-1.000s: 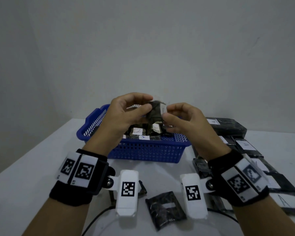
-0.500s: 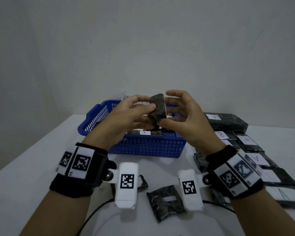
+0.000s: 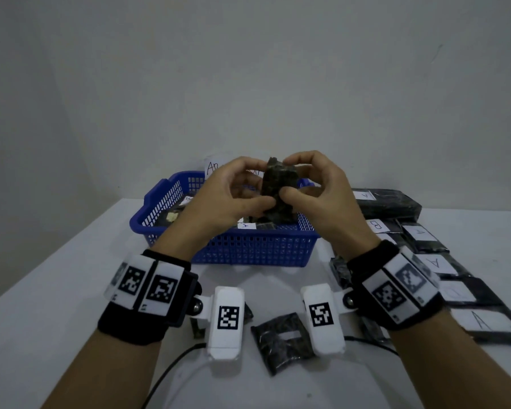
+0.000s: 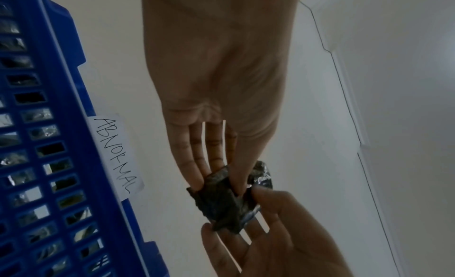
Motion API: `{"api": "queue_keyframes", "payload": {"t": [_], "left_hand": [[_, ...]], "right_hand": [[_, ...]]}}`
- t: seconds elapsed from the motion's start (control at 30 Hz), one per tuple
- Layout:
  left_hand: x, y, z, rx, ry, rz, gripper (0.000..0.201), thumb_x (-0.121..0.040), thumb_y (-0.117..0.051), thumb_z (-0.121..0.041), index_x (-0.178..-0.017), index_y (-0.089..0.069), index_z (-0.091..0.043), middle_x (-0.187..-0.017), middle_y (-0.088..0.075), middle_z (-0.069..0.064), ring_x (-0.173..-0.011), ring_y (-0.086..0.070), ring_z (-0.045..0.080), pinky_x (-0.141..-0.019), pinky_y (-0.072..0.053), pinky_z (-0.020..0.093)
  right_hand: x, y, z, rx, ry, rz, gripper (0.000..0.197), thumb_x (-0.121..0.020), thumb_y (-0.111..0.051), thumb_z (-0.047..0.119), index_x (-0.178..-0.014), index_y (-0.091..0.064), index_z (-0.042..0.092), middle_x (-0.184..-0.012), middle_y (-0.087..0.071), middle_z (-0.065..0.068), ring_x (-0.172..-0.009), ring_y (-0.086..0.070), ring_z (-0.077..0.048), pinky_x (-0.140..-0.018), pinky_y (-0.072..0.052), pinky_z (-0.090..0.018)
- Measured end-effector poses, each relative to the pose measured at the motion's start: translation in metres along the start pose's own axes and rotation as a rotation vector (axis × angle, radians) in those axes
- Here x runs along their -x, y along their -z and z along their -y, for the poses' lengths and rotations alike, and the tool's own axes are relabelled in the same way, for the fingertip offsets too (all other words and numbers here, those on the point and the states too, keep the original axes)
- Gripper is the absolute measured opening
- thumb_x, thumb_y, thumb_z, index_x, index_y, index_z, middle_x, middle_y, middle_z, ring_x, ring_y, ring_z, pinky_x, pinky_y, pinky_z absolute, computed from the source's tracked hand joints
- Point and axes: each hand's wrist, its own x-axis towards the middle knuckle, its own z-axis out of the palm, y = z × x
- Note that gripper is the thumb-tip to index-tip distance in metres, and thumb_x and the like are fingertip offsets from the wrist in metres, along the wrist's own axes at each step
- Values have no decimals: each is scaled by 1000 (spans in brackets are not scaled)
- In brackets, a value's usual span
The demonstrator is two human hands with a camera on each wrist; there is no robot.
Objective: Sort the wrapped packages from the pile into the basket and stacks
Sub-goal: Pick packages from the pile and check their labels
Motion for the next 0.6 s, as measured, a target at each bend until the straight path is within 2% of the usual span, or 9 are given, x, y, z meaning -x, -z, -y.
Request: {"api": "queue_keyframes", "payload": {"t": [0.1,0.13,0.2,0.27,0.37,0.43,0.5,0.53,0.6], "left_hand": [[-1,4,2,-88,-80,-66,40,-81,-78,-4,-115,-63,-21,-107,-70,4,-98,-68,18,-91,-57,37],[-1,5,2,-100,-103,-74,39,-81,-78,-4,-114,-64,-18,-108,-70,3,-100,-68,16,-95,-56,39],[0,5,2,-120,-141,-64,36,-81,-77,-1,-112,-65,-15,-107,-71,4,-104,-67,16,-99,-53,41],[1,4,2,-123,-152,-44,34,-82,-75,0,-109,-68,-20,-106,-71,3,-106,-67,14,-98,-54,40],[1,3,2,-55,-116,-51,27,-92,-66,-4,-110,-67,-25,-114,-68,4,-106,-67,16,-90,-58,35],[0,2,0,44,-24,-68,17,-99,-59,-17,-115,-65,-21,-119,-65,10,-101,-70,21,-85,-60,34],[0,3,-1,132,126,-51,26,-101,-53,-32,-119,-62,-15,-119,-66,16,-94,-72,30,-83,-61,38],[0,3,-1,159,177,-26,33,-100,-53,-37,-121,-61,-12,-118,-68,17,-94,-72,33,-84,-61,40],[0,4,0,221,198,-4,35,-95,-59,-34,-123,-60,-12,-116,-70,17,-95,-73,32,-81,-61,36]], "right_hand": [[-1,3,6,-183,-203,104,31,-95,-66,35,-121,-57,20,-116,-70,-5,-89,-75,-21,-79,-63,-40],[-1,5,9,-227,-277,147,28,-98,-61,38,-119,-58,20,-116,-70,-4,-89,-75,-21,-81,-63,-40],[-1,4,11,-289,-349,202,21,-100,-57,32,-112,-61,16,-112,-70,-8,-85,-74,-26,-80,-62,-39],[-1,1,11,-319,-324,169,11,-99,-57,19,-108,-61,12,-103,-70,-11,-83,-74,-28,-79,-63,-38],[-2,-3,7,-217,-206,58,14,-96,-60,8,-110,-61,9,-100,-74,-13,-91,-75,-29,-84,-62,-44],[-2,-3,4,-141,-111,40,23,-88,-67,10,-110,-61,12,-104,-74,-13,-95,-74,-28,-83,-63,-43],[-1,-2,2,-97,-24,87,35,-80,-70,10,-113,-60,16,-113,-70,-7,-96,-73,-19,-79,-62,-33],[0,-2,2,-80,16,128,43,-79,-72,7,-119,-58,16,-120,-67,-5,-100,-72,-16,-81,-60,-30],[1,-2,-1,-19,80,199,58,-78,-76,5,-130,-53,16,-132,-62,1,-116,-66,-13,-93,-57,-31]]}}
